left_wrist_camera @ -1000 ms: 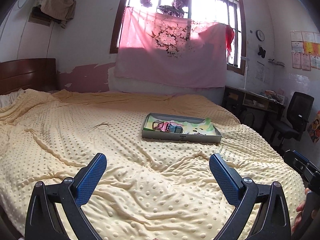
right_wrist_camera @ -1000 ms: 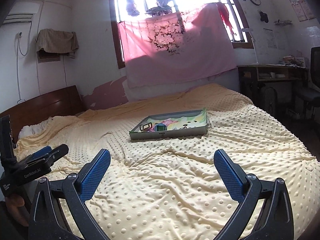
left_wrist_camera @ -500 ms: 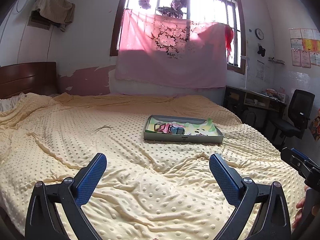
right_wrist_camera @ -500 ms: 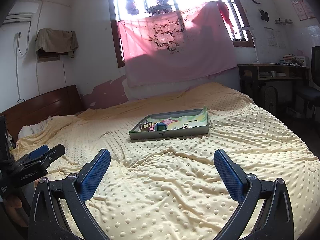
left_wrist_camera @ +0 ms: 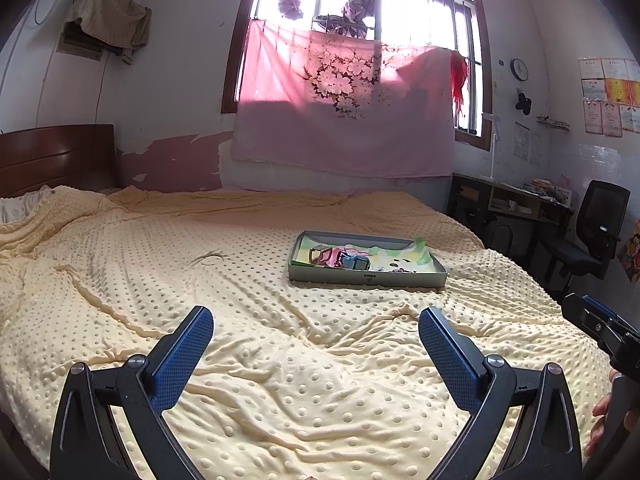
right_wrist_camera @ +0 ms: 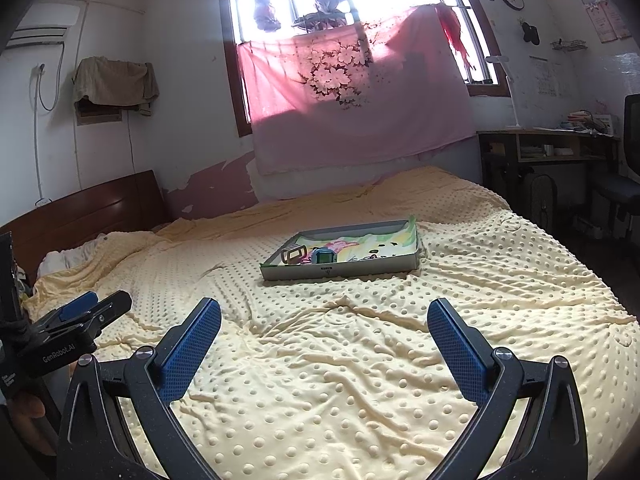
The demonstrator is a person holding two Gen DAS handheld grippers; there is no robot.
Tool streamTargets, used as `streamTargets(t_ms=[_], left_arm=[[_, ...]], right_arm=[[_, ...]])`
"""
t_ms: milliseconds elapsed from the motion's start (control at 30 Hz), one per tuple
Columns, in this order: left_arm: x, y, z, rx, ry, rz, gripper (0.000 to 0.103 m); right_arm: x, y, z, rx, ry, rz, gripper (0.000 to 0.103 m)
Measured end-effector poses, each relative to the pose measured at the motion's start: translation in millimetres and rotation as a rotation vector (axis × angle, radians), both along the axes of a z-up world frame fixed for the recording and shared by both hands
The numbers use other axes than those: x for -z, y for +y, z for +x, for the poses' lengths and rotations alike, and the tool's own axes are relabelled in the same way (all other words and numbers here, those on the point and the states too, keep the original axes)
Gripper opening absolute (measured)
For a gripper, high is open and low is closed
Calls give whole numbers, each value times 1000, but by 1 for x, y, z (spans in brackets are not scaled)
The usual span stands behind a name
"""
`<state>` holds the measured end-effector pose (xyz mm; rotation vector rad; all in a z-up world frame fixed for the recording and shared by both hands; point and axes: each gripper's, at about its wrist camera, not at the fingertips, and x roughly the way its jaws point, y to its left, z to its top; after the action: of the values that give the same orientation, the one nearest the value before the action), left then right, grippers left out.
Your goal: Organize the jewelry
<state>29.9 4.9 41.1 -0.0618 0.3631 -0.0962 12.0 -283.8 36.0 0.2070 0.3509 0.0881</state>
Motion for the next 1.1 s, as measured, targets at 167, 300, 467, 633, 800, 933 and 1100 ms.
streamTargets(t_ms=[167, 300, 467, 633, 800, 933, 1100], left_arm=[[0, 0, 0, 1, 1, -2, 103], [0, -1, -2, -1, 3, 1, 103], [0, -1, -2, -2, 5, -1, 103], [0, -1, -3, -1, 6, -2, 103], [0, -1, -2, -1, 8, -3, 103], [3, -1, -3, -2, 11, -3, 103], [5, -1, -4, -2, 14, -4, 103]], right_arm=[[-1, 0, 0, -3, -2, 1, 102], [-1, 0, -1, -3, -2, 3, 102], [-1, 0, -1, -6, 0, 7, 102], [-1, -1, -1, -8, 3, 10, 102], [0, -1, -1, -13, 7, 13, 102], [1, -1, 0, -14, 8, 14, 102], [1, 0, 0, -14, 9, 14, 102]])
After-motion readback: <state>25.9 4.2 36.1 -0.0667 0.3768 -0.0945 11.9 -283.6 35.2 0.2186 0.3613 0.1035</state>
